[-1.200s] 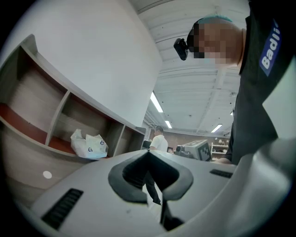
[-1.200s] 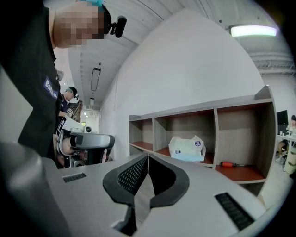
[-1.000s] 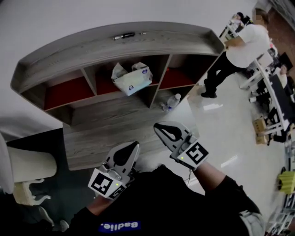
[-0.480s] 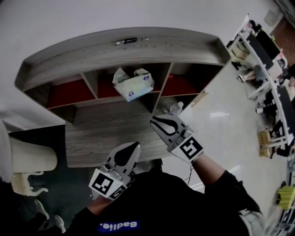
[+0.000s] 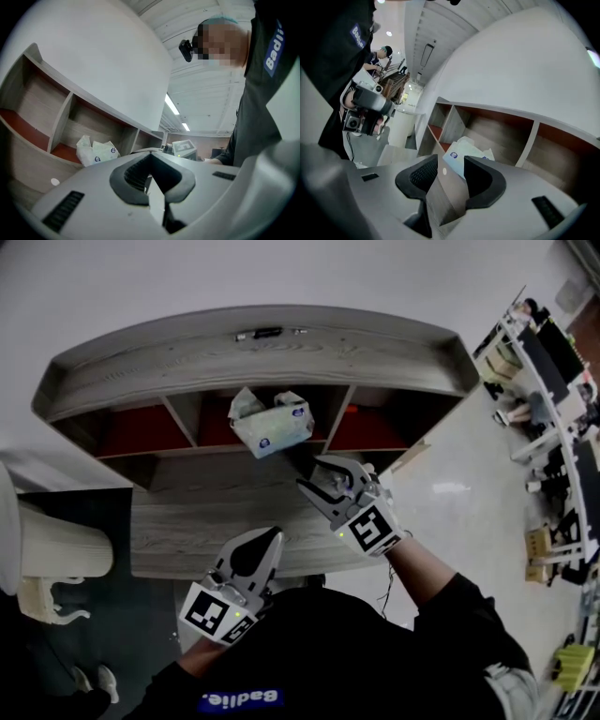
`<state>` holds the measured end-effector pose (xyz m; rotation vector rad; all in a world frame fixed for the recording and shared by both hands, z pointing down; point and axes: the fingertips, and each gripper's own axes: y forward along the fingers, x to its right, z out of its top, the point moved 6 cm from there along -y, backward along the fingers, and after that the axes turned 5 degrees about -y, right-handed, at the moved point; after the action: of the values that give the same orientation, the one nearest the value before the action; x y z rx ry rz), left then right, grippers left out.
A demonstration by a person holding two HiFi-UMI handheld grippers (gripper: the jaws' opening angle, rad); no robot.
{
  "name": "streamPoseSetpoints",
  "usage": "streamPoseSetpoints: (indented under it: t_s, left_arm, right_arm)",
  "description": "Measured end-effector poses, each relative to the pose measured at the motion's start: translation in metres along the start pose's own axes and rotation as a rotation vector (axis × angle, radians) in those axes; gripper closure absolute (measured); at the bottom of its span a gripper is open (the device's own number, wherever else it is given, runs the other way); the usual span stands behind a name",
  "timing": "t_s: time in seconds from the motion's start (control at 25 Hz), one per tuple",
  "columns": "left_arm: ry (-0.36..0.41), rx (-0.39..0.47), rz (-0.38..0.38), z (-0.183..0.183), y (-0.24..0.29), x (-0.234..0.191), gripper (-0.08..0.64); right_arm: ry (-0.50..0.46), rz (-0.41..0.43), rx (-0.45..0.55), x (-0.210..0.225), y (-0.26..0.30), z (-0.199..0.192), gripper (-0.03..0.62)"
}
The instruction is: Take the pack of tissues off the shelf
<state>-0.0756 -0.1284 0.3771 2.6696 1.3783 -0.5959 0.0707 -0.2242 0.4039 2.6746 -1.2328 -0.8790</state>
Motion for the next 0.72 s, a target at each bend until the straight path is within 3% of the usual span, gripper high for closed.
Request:
streamPoseSetpoints:
  t_s: [0.48, 0.72]
  left_arm:
    - [0.002, 0.027, 0.082, -0.002, 0.001, -0.007, 0.558]
    - [0.003, 0.034, 0.109, -0.002, -0.008, -0.007, 0.558]
  right_arm:
    - [-0.257, 0.047, -0.092, 0.012, 0.056, -0.016, 0.356]
    - [-0.45, 0.037, -0.171, 0.003, 0.079, -0.025, 0.35]
